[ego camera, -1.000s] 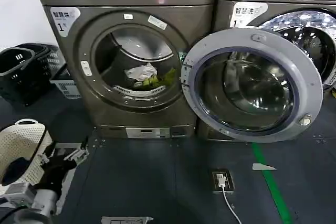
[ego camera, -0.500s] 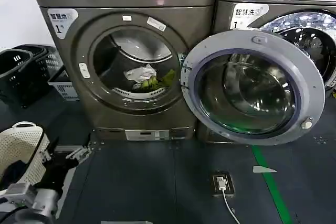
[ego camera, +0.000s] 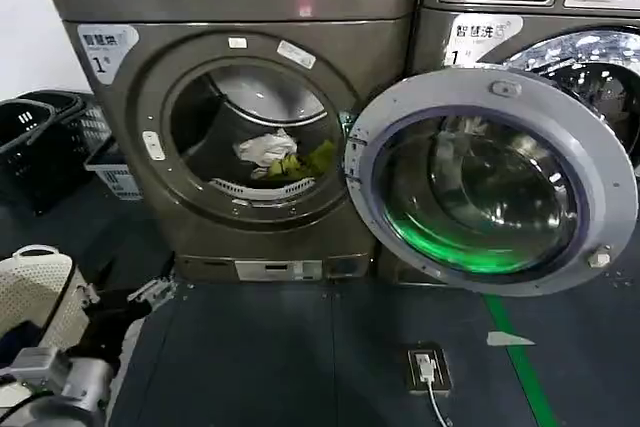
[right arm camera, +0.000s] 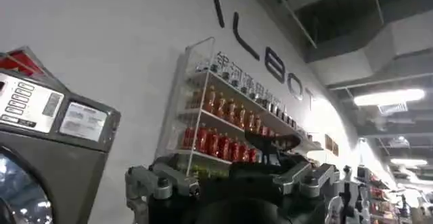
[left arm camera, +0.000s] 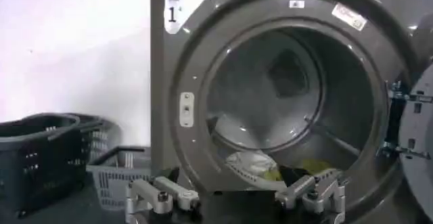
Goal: Grasp the clothes from the dryer.
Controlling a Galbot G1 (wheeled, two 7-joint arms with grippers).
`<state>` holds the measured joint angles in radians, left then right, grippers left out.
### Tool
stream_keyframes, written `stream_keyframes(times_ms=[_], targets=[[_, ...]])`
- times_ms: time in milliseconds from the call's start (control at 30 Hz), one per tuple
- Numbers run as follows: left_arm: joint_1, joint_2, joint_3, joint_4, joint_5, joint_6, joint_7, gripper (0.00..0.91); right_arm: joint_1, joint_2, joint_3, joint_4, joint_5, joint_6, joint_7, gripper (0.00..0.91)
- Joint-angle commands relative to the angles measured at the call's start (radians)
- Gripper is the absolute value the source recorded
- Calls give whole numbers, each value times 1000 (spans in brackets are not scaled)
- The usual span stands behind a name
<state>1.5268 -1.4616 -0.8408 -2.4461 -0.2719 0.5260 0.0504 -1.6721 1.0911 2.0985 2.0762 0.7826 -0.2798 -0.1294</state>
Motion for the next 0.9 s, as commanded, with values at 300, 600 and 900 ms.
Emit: stream_keyframes(times_ms=[300,600,900], targets=[[-4,-3,9,11,5,0,1,907,2,6,-2,2,-4,1,2,907],[-3,-5,10,7,9,-6,8,907,0,6,2,3,-3,2,2,907],[4,2,13,5,24,-81,55,907,-4,13,6,6,-1,5,4,907]])
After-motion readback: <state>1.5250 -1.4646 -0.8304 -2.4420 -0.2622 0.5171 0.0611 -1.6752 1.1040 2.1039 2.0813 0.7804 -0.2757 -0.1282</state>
